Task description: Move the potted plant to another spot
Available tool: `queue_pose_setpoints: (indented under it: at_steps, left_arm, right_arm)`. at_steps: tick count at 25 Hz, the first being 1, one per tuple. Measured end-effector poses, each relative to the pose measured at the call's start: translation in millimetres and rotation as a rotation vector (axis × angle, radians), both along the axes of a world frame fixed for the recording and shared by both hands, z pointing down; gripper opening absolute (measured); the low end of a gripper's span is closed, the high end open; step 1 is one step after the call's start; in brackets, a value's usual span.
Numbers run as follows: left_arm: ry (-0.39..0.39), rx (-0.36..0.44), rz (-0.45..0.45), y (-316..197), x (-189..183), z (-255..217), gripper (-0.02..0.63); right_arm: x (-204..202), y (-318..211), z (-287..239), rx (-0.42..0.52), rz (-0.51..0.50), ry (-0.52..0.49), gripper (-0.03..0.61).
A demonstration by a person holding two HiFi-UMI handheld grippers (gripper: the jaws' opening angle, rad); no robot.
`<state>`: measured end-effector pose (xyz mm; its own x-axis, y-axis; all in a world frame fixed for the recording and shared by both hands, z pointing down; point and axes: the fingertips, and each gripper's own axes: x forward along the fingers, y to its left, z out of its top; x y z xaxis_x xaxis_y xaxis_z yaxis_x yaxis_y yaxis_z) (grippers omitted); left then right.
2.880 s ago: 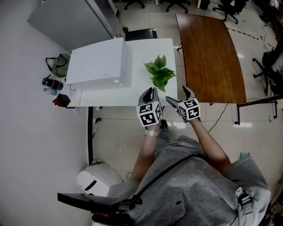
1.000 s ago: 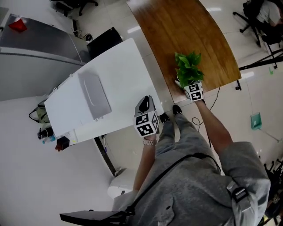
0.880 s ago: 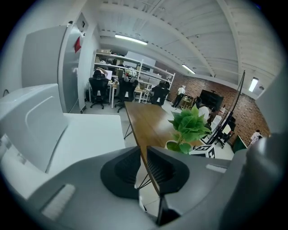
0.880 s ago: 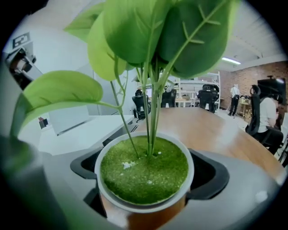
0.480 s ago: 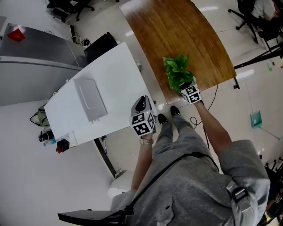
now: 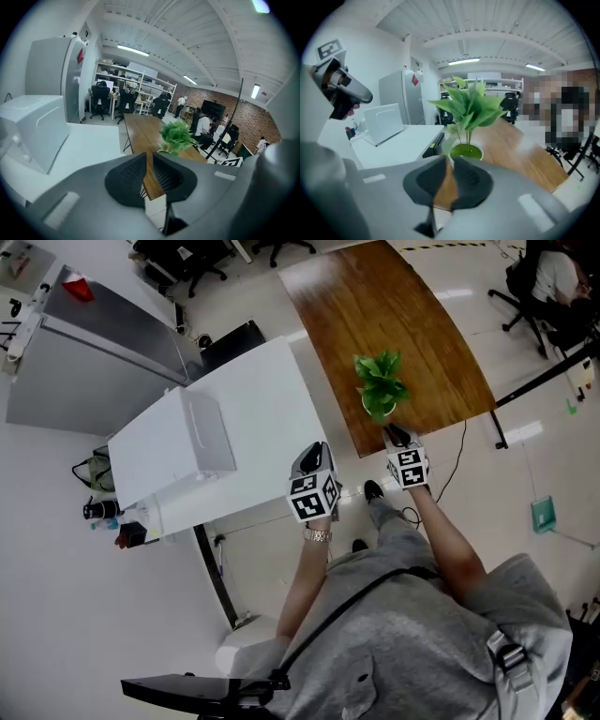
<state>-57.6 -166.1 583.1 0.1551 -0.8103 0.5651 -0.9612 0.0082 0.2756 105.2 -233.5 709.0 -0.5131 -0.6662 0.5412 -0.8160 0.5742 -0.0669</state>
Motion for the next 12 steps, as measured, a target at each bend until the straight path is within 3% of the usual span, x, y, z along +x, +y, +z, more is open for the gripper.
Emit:
queue_pose_setpoints:
  at_steps: [1, 4, 9, 12]
  left_arm:
    - [0.007, 0.021, 0.011, 8, 4, -5, 0.057]
    - [0.011, 0.055, 0.044, 51, 16, -10, 0.057]
    - [0.029, -0.005, 0.045, 143, 21, 9, 0.057]
    - [0.017, -0.011, 0.046, 165, 23, 6, 0.054]
  right_arm:
    - [-3, 10, -7, -0.004, 0.016, -0.005, 0.0]
    - [-22, 55, -26, -0.028, 0.003, -0.033, 0.0]
    - [-43, 145, -59, -0.097, 0.046, -0.047, 0.0]
    - [-59, 187, -84, -0.117, 0.007, -0.066, 0.0]
